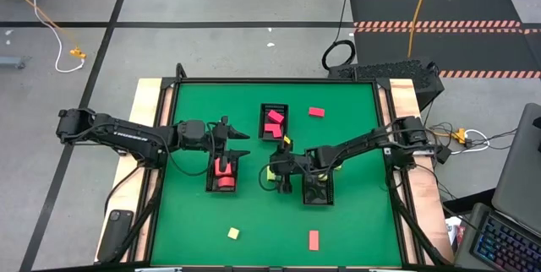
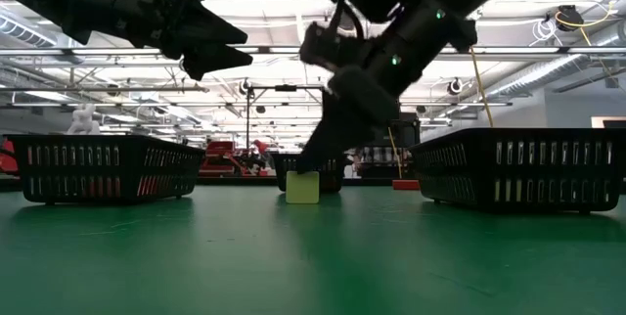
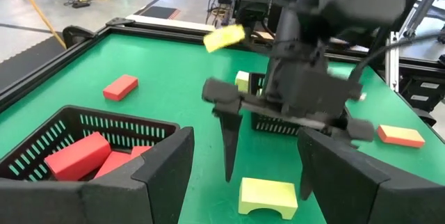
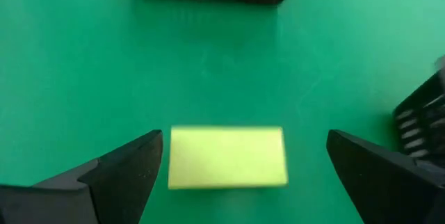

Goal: Sort & place blocks by color
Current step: Put the green block into the bottom right black bin

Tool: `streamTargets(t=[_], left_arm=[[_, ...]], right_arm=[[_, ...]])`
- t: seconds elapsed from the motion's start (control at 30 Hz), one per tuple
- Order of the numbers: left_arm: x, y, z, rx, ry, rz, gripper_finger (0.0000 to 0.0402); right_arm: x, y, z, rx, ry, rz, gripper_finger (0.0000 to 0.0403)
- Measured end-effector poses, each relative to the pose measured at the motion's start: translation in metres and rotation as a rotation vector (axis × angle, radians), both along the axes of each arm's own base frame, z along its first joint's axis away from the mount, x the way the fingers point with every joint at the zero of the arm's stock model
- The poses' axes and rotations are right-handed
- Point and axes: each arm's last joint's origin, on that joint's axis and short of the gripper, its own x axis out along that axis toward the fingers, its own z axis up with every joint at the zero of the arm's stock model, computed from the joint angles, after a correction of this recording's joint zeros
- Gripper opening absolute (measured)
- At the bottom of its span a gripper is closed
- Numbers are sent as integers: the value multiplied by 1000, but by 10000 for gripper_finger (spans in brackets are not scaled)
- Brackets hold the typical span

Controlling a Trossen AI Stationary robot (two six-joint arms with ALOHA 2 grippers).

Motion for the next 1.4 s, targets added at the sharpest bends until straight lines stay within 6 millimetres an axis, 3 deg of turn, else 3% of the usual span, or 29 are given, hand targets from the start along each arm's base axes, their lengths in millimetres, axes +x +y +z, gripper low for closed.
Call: streamTargets(t=[0.2, 0.5, 0.83, 1.1, 1.4], left_arm=[[0, 0, -1, -2, 11, -1, 257], [0, 0, -1, -2, 9, 0, 257], [0, 0, -1, -2, 10, 0, 257], [0, 0, -1, -3, 10, 0, 257], [0, 0, -1, -3, 15, 0, 257]], right_arm=[[6, 1, -18, 15, 9, 17, 400], [5, -1, -20, 21, 26, 22, 395], [5, -1, -21, 48, 34, 46, 355], [4, -3, -21, 34, 50, 50, 279], [4, -5, -17, -33, 39, 41, 278]])
